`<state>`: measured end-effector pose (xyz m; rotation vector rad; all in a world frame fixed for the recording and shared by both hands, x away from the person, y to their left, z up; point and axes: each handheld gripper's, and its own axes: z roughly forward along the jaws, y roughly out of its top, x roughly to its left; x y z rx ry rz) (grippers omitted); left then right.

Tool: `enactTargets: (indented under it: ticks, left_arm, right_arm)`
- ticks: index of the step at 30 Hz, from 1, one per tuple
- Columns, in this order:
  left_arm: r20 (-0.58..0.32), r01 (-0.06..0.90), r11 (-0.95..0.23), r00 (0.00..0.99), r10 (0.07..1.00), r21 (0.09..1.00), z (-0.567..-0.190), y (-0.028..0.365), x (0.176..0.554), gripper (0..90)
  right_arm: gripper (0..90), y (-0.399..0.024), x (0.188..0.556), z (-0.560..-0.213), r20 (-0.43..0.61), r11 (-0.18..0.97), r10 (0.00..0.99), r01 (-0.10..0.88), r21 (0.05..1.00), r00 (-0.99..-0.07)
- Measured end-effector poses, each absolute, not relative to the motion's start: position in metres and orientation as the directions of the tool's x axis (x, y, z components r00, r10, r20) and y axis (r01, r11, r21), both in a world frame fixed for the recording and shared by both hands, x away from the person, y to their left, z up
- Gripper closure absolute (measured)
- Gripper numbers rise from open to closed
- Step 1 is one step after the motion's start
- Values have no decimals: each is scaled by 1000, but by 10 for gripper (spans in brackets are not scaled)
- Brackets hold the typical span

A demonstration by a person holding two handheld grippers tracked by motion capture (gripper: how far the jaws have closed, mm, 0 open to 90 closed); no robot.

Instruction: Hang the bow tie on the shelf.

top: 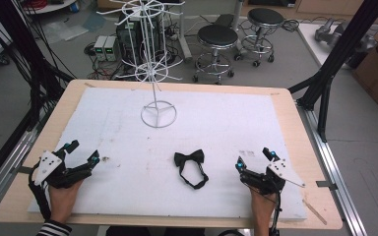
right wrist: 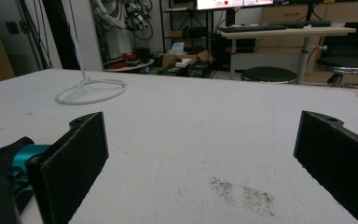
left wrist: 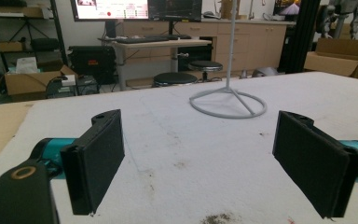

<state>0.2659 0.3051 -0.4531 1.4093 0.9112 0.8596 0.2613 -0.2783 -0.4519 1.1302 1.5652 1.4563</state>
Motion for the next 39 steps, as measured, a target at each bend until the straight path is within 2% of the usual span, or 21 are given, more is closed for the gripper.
enactTargets:
  ticks: [25,32,35,39]
  left_arm:
    - [5,31,-20,418,908,999,-453,304,265,168]
    - [5,28,-19,415,910,999,-453,304,264,168]
    - [6,29,-19,415,910,999,-453,304,264,167]
    - [6,28,-19,414,910,999,-453,304,264,168]
  right_arm:
    - [19,-280,261,-452,84,-42,933,126,991,-351]
    - [20,-282,265,-447,131,-71,925,177,982,-357]
    - [20,-280,265,-438,157,-88,913,194,977,-377]
    - [20,-273,267,-423,143,-54,893,214,975,-426]
